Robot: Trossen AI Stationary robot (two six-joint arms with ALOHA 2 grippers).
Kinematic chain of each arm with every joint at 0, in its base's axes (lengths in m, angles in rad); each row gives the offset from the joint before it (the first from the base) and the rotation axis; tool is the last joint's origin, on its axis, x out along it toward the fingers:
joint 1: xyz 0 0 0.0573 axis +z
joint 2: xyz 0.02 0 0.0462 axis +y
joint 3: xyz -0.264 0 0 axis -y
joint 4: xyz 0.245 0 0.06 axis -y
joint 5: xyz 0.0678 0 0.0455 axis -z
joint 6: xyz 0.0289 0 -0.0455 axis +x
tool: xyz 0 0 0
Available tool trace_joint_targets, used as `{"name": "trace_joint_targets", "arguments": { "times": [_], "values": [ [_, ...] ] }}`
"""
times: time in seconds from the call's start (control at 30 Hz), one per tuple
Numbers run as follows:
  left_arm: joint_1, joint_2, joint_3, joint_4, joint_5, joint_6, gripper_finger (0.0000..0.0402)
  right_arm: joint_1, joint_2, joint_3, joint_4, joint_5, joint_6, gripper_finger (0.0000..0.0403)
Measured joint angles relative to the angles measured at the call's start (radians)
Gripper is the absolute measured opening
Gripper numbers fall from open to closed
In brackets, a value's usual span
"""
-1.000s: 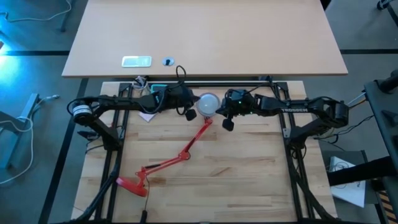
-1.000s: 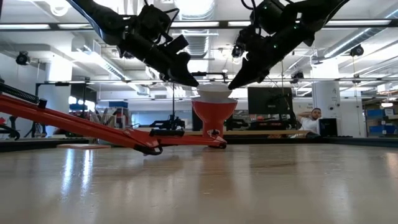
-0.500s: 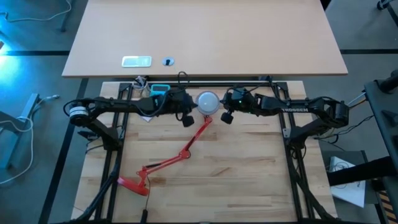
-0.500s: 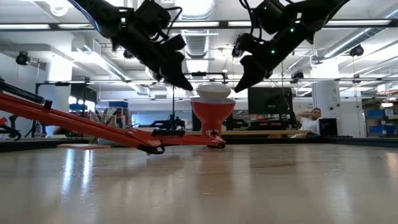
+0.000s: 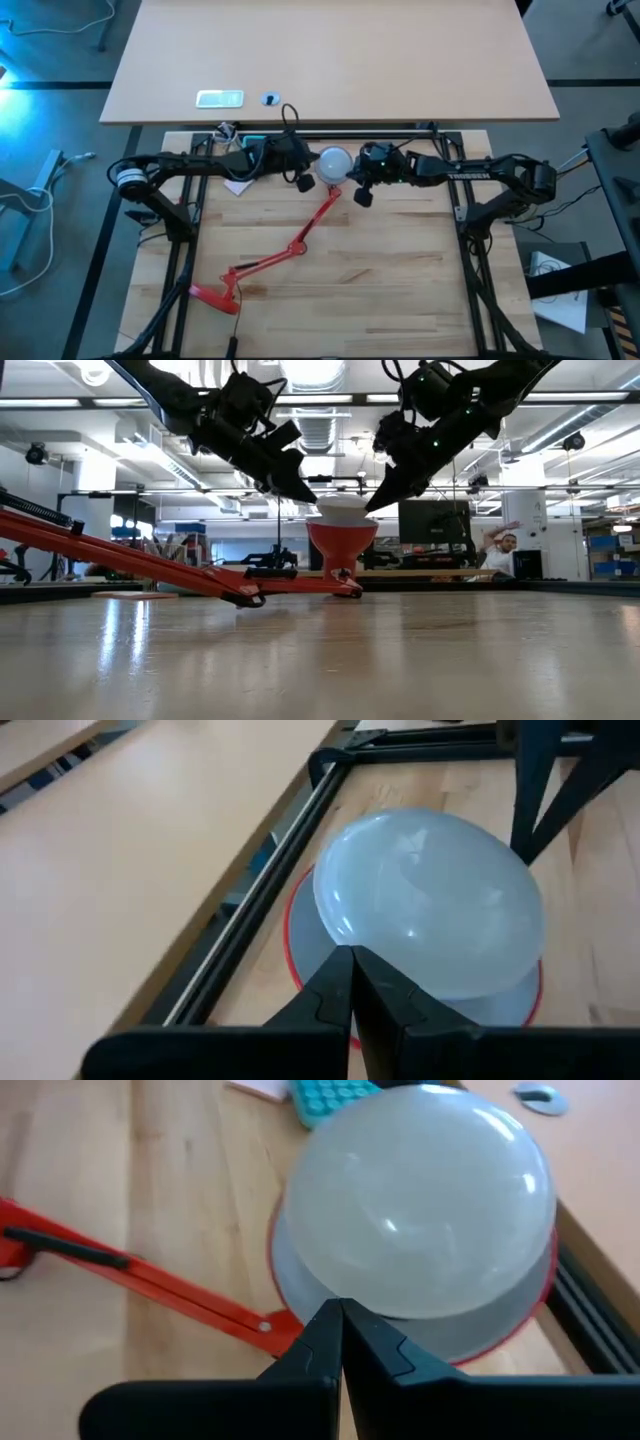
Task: Screw lightbulb
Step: Remove the light bulb from the red lamp
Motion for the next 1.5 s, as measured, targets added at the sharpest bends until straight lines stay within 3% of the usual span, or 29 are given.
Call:
{"name": "trace_joint_targets", "arguments": {
  "times": [0.37, 0.47, 0.6, 0.7, 0.8, 0.97, 1.17, 1.33, 1.5],
  "values": [
    [-0.068, 0.003, -0.003, -0.163, 0.050, -0.007, 0.0000, -0.008, -0.025, -0.001, 0.020, 0.260, -0.032, 0.0000],
    [-0.068, 0.001, -0.003, -0.169, -0.031, -0.019, 0.0000, -0.008, -0.029, -0.001, 0.012, 0.253, -0.032, 0.0000],
    [-0.039, -0.006, -0.003, -0.150, -0.136, -0.021, 0.0000, -0.007, -0.030, -0.001, -0.018, 0.134, -0.007, 0.0000],
    [-0.005, -0.004, -0.003, -0.097, -0.114, -0.014, 0.0000, -0.007, -0.014, -0.001, 0.005, 0.009, 0.037, 0.0000],
    [0.010, -0.003, -0.003, -0.047, -0.075, 0.015, 0.0000, -0.004, 0.004, -0.001, 0.030, -0.040, 0.052, 0.0000],
    [0.010, -0.003, -0.005, 0.006, 0.047, 0.039, 0.0000, -0.007, 0.020, -0.001, 0.042, -0.021, 0.051, 0.0000],
    [-0.011, -0.003, -0.010, -0.108, 0.073, -0.017, 0.0000, -0.007, 0.016, -0.001, 0.055, 0.118, 0.043, 0.0000],
    [-0.042, -0.015, -0.010, -0.167, 0.068, -0.020, 0.0000, -0.007, 0.014, -0.001, 0.038, 0.216, 0.040, 0.0000],
    [-0.024, -0.032, -0.009, -0.148, -0.045, -0.028, 0.0000, -0.007, 0.014, -0.001, 0.014, 0.199, 0.017, 0.0000]
  ]
}}
